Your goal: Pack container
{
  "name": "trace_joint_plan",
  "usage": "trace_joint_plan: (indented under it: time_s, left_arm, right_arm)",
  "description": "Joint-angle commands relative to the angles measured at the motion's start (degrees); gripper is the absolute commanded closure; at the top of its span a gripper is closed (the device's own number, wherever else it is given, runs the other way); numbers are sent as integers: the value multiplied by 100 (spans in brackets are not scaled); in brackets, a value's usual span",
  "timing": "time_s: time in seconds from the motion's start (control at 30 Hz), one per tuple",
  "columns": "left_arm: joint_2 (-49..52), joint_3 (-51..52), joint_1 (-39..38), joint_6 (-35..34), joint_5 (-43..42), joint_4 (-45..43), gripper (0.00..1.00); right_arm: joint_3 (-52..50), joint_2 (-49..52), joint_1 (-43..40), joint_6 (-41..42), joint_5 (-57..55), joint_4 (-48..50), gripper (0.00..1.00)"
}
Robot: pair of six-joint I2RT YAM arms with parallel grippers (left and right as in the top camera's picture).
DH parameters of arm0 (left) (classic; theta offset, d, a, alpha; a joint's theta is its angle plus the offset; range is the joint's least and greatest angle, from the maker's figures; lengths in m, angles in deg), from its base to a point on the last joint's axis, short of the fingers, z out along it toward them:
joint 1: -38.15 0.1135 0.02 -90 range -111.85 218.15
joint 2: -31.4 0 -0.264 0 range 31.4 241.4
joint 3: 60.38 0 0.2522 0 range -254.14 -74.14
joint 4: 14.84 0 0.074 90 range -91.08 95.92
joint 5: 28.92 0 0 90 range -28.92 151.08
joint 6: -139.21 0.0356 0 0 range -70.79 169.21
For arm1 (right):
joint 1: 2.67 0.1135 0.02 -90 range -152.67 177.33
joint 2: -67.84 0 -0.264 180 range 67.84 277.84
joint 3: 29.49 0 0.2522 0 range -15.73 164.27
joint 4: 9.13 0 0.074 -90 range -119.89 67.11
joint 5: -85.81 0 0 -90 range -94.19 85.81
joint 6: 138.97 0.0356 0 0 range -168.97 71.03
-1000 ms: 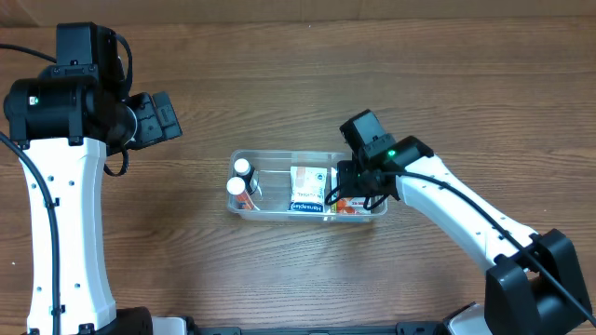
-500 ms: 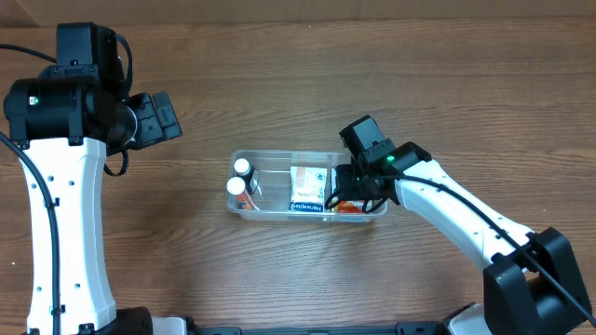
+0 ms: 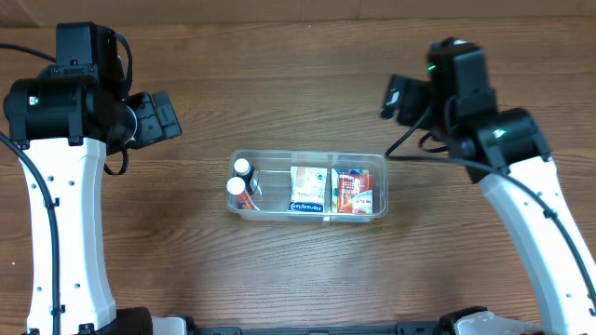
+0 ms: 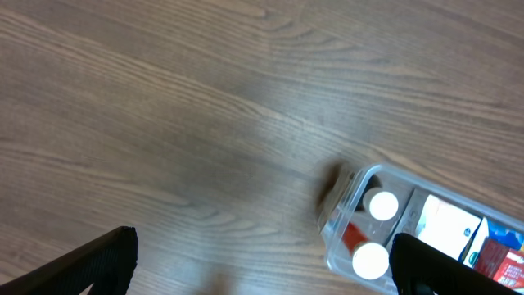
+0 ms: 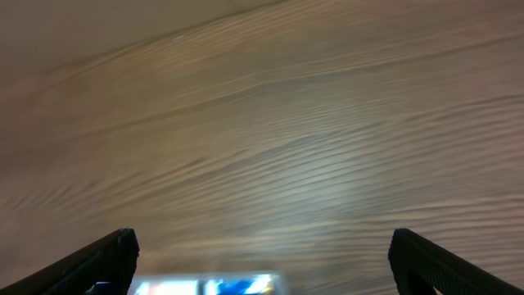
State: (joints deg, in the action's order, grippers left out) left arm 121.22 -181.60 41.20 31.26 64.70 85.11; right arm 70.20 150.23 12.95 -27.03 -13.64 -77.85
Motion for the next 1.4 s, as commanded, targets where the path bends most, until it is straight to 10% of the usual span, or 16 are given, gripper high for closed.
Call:
trace_joint_plan:
  time_s: [0.0, 0.43, 0.9, 1.37]
  left_arm:
    - [24, -59, 28, 490, -118, -348, 0]
    - [-603, 671, -13, 1150, -457, -782, 0]
    - [-5554, 4865, -11, 850, -514, -2024, 0]
    - [-5652, 4887, -11, 785, -511, -1849, 0]
  right_arm:
    - [35, 55, -560, -240, -79, 105, 0]
    - [-612, -529, -1270, 240, 199, -354, 0]
    - [-3609, -3816, 127, 365, -153, -205, 0]
    - [-3611, -3589, 127, 363, 11, -348, 0]
